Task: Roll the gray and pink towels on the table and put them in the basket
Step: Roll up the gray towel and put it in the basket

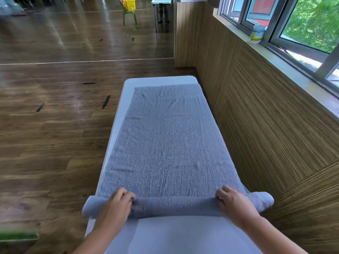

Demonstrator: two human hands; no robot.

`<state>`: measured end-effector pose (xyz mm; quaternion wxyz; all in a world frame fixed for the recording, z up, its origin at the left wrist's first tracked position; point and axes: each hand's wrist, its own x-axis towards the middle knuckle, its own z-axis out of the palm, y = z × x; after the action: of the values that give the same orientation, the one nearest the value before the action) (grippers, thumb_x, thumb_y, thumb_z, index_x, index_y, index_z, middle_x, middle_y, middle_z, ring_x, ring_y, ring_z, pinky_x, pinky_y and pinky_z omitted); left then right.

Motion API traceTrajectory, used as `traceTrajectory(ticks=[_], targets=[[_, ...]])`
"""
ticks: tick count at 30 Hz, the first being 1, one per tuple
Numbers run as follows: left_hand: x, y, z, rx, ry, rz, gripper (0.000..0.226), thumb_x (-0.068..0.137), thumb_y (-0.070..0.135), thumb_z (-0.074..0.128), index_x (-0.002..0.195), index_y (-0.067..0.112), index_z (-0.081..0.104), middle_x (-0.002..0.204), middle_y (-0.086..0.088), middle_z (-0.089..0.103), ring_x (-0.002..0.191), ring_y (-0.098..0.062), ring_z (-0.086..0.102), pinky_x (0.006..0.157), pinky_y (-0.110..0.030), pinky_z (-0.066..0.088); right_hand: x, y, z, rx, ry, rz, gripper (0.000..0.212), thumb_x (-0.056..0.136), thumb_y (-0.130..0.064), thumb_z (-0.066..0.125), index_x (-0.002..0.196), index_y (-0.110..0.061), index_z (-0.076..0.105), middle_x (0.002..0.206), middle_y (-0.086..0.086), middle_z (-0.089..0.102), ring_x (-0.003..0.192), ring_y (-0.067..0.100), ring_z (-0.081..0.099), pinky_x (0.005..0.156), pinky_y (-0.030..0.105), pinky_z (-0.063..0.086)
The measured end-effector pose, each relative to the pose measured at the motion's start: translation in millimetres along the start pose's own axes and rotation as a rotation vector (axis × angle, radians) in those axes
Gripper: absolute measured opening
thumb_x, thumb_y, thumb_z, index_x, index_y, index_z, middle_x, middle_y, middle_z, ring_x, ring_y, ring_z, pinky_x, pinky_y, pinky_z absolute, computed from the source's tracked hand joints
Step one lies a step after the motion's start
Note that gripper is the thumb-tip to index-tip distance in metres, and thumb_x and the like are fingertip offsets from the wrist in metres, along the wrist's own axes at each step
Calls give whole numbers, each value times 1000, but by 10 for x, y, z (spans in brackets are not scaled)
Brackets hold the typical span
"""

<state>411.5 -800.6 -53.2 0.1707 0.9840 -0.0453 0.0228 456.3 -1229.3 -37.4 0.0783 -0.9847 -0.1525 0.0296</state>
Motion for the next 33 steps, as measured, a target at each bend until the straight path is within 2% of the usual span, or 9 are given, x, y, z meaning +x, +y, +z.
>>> traceTrajectory(ticks=[3,4,7,10,15,22,27,31,33], targets=[[-43,37,66,-42,-18,83,17,88,26,49,97,34,61,105,22,50,91,-8,53,72,-36,55,-85,-74,-17,-14,7,-135,14,71,-20,67,72,-29,57,75,-13,52,64,13,53,52,27,48],[-74,42,82,-6,-26,114,20,85,33,50,100,34,64,109,24,54,94,-8,52,74,-35,55,-128,-89,-10,-11,8,-158,5,72,-27,62,75,-29,59,78,-14,55,71,13,53,57,28,51],[-110,111,40,136,-118,113,45,70,52,56,110,35,68,118,23,61,100,-8,55,72,-34,51,-170,-122,15,-30,-37,-111,28,63,-44,60,87,-30,66,90,-18,63,85,14,57,66,28,53],[-93,118,32,194,-108,96,36,68,43,51,97,36,69,100,24,64,92,-11,54,69,-34,45,-104,-160,21,-64,-36,-99,12,61,-38,52,66,-29,58,69,-15,56,73,17,55,57,28,45],[-82,102,9,231,-39,129,18,74,37,47,75,33,64,78,20,58,80,-12,50,64,-33,34,-78,-112,-2,-60,-50,-108,28,70,-43,53,52,-22,55,63,-12,46,65,14,48,49,25,34],[-43,207,84,24,-34,40,31,80,14,56,102,36,56,103,14,50,90,-12,56,69,-35,54,-44,-224,33,129,-65,16,9,83,-19,57,82,-27,55,84,-8,51,68,22,57,53,37,42],[-74,316,85,104,-158,133,47,71,42,55,114,32,69,121,20,62,101,-9,57,79,-31,55,-125,-265,95,26,-118,-134,25,68,-42,58,89,-30,62,88,-15,57,83,15,52,69,29,51],[-35,330,51,160,-153,163,32,64,42,56,94,36,67,97,26,61,89,-8,51,68,-29,49,-85,-281,82,-28,-189,-112,12,58,-31,61,69,-26,57,73,-12,55,76,18,53,52,31,48],[-7,334,49,191,-105,180,17,66,40,53,78,34,63,80,22,58,81,-8,48,63,-30,47,-52,-309,-3,-14,-271,-96,23,68,-40,47,73,-20,59,80,-9,57,87,19,53,58,34,45]])
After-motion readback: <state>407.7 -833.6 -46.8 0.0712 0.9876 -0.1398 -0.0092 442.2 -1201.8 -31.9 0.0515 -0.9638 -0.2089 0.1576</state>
